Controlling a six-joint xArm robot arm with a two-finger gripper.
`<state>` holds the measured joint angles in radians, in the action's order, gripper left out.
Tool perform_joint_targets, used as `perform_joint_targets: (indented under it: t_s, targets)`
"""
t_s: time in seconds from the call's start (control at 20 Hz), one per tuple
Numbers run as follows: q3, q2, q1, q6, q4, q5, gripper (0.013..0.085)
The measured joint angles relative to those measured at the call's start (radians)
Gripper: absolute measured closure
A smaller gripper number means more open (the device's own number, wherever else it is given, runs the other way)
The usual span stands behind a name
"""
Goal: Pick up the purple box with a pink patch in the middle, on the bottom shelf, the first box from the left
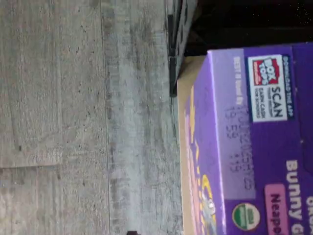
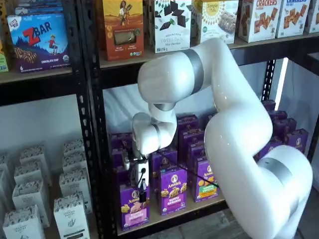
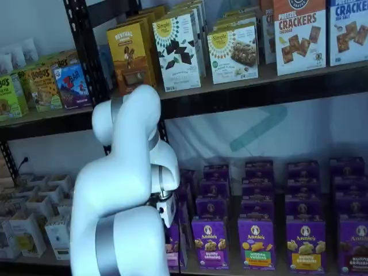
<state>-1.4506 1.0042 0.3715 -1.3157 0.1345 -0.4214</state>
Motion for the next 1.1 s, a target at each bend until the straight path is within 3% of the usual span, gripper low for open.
perform_joint_targets:
  t_s: [0.3,0.75,1.1]
  targets:
    - [-0.014,0.012,0.002,0.001,0.001,-0.003,0.0330]
    - [-0.012,0.019,-0.002,0.022,-0.026,0.014,0.0330]
    - [-0.013,0.016,-0.005,0.010,-0.017,-0.004,0.0330]
